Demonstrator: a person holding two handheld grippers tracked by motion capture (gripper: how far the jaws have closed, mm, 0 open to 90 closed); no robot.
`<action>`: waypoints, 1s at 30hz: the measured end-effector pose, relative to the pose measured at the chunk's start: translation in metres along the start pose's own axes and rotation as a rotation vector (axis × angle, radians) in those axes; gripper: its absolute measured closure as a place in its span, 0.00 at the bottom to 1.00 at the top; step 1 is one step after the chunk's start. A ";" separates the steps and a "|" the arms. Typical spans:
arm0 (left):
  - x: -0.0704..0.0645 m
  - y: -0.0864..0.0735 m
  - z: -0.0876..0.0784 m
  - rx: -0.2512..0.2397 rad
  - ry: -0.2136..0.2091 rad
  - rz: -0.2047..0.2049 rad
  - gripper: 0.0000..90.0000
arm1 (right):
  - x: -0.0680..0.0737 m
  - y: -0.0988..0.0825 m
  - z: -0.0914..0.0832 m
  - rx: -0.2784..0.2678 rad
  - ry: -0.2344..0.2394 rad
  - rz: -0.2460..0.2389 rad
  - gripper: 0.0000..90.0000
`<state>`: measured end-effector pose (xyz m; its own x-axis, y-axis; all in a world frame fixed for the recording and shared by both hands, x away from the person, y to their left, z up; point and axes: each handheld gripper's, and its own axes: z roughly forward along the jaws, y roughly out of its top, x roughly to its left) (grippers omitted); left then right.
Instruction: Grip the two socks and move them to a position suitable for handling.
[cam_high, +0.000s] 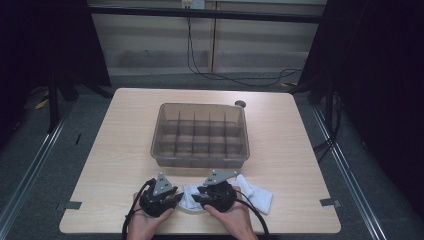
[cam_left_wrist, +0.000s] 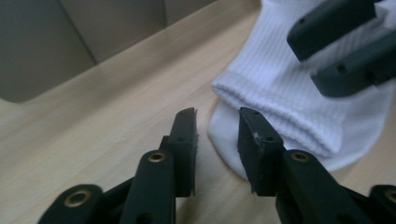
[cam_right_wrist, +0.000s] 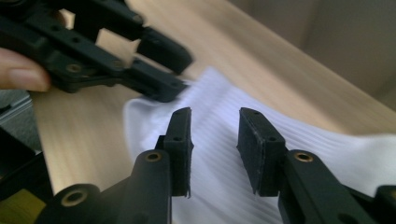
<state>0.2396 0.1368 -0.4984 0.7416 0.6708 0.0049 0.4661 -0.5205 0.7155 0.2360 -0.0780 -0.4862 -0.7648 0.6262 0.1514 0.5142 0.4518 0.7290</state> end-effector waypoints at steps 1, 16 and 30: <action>0.001 -0.001 -0.001 0.002 0.011 -0.004 0.74 | 0.007 0.004 0.007 0.020 0.024 -0.029 0.69; 0.014 -0.009 -0.008 -0.007 0.084 -0.029 0.70 | 0.007 0.005 0.020 0.042 -0.030 -0.079 0.99; 0.030 -0.014 -0.015 0.007 0.143 -0.072 0.67 | -0.033 -0.014 -0.056 -0.151 -0.135 0.078 1.00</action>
<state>0.2480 0.1727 -0.4981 0.6302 0.7746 0.0533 0.5195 -0.4716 0.7126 0.2322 -0.1405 -0.4642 -0.6609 0.7396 0.1273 0.4977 0.3050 0.8120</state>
